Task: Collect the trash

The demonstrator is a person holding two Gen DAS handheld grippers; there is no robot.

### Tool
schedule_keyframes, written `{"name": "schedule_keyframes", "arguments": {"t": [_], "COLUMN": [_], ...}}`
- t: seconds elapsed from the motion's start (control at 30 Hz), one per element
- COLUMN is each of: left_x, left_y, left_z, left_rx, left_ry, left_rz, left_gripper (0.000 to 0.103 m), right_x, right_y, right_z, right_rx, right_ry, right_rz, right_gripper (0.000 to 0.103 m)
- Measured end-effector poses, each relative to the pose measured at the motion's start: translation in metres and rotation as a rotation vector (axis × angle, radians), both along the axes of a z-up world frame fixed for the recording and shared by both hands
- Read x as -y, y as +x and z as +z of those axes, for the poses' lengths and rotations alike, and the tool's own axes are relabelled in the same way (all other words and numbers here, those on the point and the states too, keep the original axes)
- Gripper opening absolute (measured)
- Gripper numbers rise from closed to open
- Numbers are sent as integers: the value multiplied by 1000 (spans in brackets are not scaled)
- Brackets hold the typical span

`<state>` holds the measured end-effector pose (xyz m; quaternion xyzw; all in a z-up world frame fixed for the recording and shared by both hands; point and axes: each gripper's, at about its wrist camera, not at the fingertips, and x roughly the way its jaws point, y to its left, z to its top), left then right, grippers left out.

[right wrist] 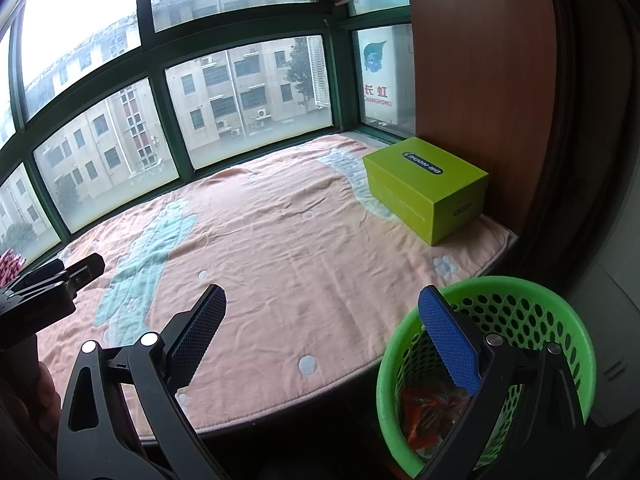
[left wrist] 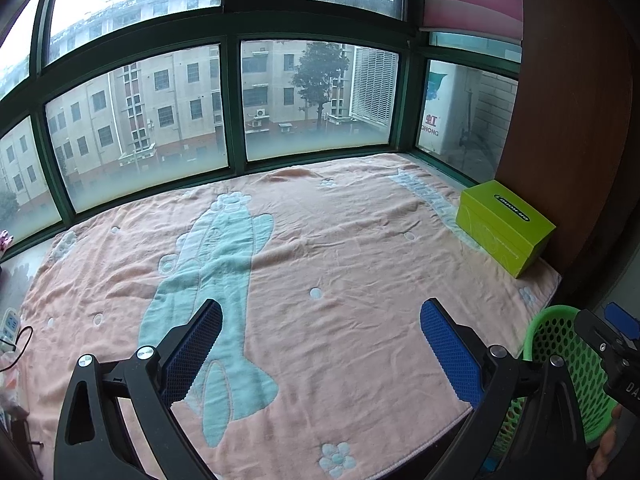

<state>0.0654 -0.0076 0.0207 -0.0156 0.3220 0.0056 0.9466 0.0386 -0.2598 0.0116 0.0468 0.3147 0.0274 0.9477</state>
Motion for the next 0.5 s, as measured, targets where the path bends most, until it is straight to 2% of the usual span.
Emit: {"name": "schedule_keyframes", "arguments": {"t": [0.17,0.5], "left_x": [-1,-1], "left_y": [2,1], "left_z": [-1,-3], "left_rx": [-13,-24], "left_ry": [-4,-7], "left_rz": [14,33], "left_gripper": [96,96], "right_x": [-3,-1], "right_y": [0,1], "right_z": [1,1], "right_rx": [6,7], "right_ry": [-45,-44], "right_rz": [-22,-25], "right_gripper": [96,98]}}
